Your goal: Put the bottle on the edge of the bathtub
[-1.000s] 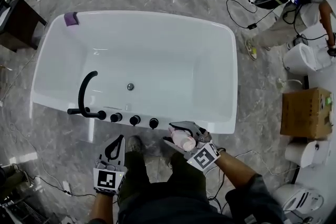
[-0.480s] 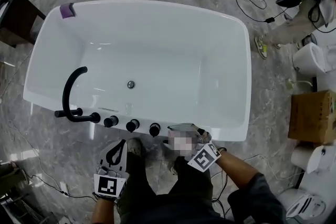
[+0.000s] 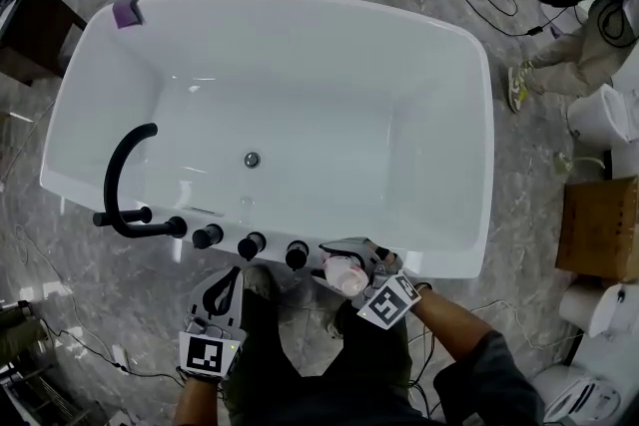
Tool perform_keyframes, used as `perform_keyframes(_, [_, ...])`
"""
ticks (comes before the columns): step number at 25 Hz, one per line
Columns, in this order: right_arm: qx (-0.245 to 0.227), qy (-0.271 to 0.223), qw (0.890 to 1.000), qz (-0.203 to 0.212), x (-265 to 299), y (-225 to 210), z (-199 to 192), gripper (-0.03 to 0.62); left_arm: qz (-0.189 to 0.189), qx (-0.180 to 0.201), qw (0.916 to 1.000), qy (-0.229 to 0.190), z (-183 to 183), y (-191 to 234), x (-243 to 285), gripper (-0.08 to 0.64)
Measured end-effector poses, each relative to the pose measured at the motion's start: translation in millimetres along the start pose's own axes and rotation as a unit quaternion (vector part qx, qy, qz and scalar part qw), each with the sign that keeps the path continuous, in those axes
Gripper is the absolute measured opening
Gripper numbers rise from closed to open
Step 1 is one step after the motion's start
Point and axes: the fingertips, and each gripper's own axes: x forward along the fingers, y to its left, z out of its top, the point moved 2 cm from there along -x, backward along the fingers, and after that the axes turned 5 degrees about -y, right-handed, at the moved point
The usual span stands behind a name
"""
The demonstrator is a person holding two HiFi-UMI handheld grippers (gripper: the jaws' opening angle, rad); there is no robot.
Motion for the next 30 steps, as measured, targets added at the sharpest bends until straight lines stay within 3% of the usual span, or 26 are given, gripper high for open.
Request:
perform_keyframes(21, [-0.003, -0.011, 1.0, 0.024, 10.6, 12.3, -27.5, 0.234, -0.001, -0.011, 0.9997, 0.02, -33.0, 5.4, 6.2, 0.001])
perform_keyframes(25, [0.012, -0.002, 0.999, 0.036, 11.8, 13.5, -28.0, 0.271, 0.006, -0.011, 0.9997, 0.021, -30.0, 9.8, 5.4, 0.0])
perform_keyframes(30, [0.014, 0.007, 1.0, 0.015, 6.1, 12.0, -27.7, 0.331, 0.004, -0.01, 0.9997, 0.023, -25.0, 8.4, 3.3, 0.001])
